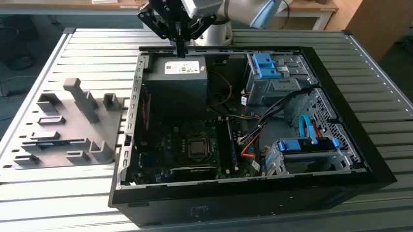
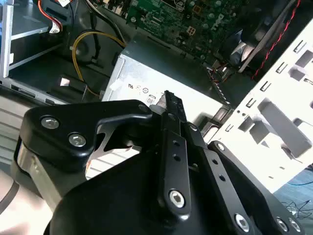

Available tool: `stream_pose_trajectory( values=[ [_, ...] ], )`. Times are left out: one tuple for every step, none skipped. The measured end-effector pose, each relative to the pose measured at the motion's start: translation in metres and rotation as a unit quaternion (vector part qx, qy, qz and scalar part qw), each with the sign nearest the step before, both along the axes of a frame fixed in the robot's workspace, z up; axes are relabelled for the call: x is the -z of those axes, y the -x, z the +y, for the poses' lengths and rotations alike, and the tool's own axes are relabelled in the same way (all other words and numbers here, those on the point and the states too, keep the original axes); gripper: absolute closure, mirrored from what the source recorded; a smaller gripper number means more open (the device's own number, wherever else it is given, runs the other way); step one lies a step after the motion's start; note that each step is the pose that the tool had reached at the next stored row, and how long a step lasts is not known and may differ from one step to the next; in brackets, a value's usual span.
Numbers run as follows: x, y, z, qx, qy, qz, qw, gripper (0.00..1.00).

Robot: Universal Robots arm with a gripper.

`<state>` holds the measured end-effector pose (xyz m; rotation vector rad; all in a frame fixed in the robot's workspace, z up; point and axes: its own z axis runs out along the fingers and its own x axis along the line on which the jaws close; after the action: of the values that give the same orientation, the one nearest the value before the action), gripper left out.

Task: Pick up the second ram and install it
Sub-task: 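Reach for the second ram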

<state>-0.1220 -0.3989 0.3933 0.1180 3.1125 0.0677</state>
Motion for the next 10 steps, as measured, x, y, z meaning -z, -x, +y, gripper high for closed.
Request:
stream_pose_trajectory(
  values=[
    [0.0000,0.000,0.0000,0.000,0.0000,0.0000,1.0000,0.90],
    [0.0000,0.000,0.0000,0.000,0.0000,0.0000,1.0000,0.90],
    [0.0000,0.000,0.0000,0.000,0.0000,0.0000,1.0000,0.90],
    [0.0000,0.000,0.0000,0.000,0.0000,0.0000,1.0000,0.90],
    [0.0000,0.000,0.0000,0.000,0.0000,0.0000,1.0000,0.90],
    [-0.0001,0.001,0.0000,0.000,0.0001,0.0000,1.0000,0.90],
    [-0.0001,0.003,0.0000,0.000,0.0001,0.0000,1.0000,0.90],
    [-0.0001,0.005,0.0000,0.000,0.0001,0.0000,1.0000,0.90],
    [0.0000,0.009,0.0000,0.000,0.0000,-0.0001,1.0000,0.90],
    [0.0000,0.013,0.0000,0.000,0.0000,-0.0002,1.0000,0.90]
  ],
)
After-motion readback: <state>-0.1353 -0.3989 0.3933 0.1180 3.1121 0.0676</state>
